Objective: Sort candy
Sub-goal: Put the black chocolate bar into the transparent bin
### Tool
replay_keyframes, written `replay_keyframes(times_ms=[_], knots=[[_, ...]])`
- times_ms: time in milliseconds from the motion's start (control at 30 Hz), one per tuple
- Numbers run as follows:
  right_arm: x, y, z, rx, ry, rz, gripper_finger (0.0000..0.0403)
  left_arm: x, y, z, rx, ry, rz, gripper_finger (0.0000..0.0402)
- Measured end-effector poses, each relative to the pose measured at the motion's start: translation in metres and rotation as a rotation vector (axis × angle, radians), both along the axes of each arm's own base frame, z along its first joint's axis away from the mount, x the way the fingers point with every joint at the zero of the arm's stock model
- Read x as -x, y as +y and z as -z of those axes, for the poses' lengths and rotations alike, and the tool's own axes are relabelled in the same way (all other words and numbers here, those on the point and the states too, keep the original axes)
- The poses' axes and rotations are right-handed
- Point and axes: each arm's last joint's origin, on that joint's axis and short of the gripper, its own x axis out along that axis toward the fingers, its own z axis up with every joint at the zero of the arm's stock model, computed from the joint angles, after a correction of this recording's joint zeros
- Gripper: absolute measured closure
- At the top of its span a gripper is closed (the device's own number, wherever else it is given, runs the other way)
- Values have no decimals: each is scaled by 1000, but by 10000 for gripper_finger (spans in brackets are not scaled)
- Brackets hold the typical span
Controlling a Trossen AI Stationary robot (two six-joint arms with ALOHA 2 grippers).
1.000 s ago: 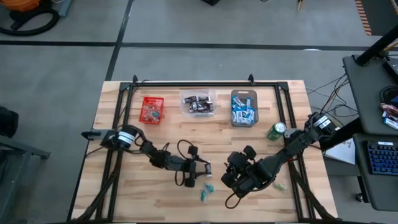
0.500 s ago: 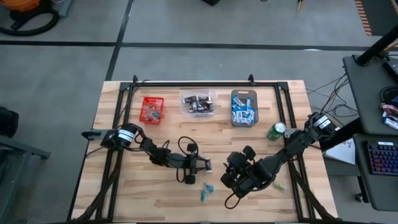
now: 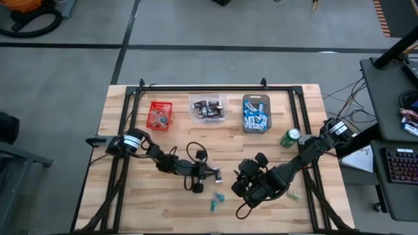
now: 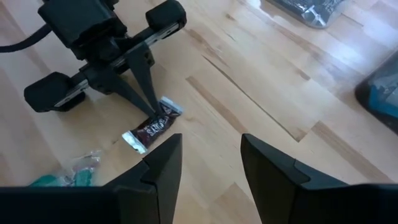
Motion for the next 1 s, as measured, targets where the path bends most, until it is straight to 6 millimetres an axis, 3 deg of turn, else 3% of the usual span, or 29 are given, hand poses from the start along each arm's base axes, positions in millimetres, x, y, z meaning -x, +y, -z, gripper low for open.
replay_keyframes(times_ms=[533,667,833,1000], knots=[[-2,1,-1,4,-37,6,245,41,13,-43,-11,-62,19,401],[-3,1,-1,2,-45,0,243,44,14,-44,49,-58,4,400],[-2,1,3,4,-45,0,246,39,12,-43,116,-61,-9,367],[-2,1,9,-8,-60,2,246,26,7,-37,152,-59,-14,301]])
